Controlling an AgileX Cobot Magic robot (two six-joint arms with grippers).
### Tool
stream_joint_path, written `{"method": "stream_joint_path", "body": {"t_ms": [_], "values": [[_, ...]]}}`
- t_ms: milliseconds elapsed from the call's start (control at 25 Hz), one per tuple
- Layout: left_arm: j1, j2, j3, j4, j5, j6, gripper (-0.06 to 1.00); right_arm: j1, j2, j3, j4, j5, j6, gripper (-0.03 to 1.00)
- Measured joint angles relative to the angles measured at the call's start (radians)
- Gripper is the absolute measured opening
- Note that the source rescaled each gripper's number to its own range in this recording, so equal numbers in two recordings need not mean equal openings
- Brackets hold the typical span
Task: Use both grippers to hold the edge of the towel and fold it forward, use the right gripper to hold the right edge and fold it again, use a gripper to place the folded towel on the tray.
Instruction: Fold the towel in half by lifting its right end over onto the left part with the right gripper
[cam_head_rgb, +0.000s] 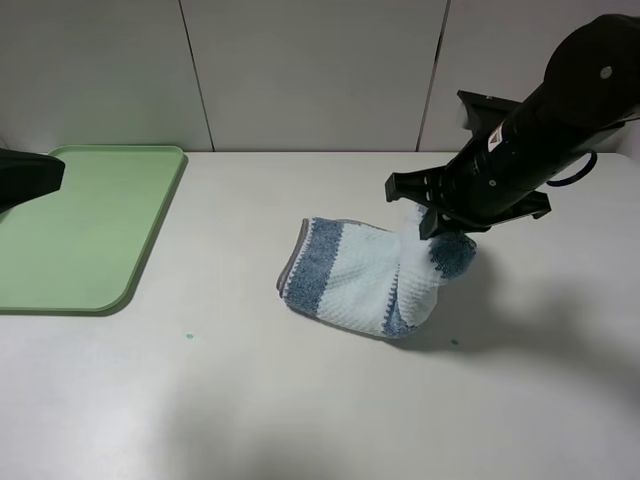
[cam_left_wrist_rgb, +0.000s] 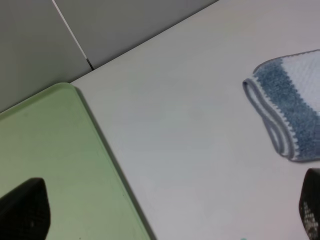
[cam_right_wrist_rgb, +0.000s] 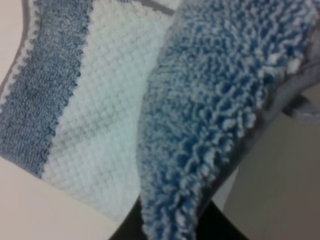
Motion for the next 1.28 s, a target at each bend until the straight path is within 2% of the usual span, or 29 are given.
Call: {"method": "stream_joint_path", "body": {"t_ms": [240, 520, 880, 1120, 1280], "values": [[0.0, 0.0, 0.0, 0.0, 0.0, 0.0, 1.0, 0.027, 0.0, 0.001, 0.008, -0.038, 0.003, 0.05], [0.0, 0.0, 0.0, 0.0, 0.0, 0.0, 1.0, 0.038, 0.0, 0.001, 0.009, -0.034, 0.003, 0.05], [0.0, 0.0, 0.0, 0.0, 0.0, 0.0, 1.0, 0.03, 0.0, 0.001, -0.1, 0.076, 0.016, 0.05], [0.0, 0.0, 0.0, 0.0, 0.0, 0.0, 1.0, -0.036, -0.003, 0.001, -0.183, 0.181, 0.022, 0.05], [0.0, 0.0, 0.0, 0.0, 0.0, 0.0, 1.0, -0.055, -0.027, 0.001, -0.202, 0.202, 0.021, 0.05]]}}
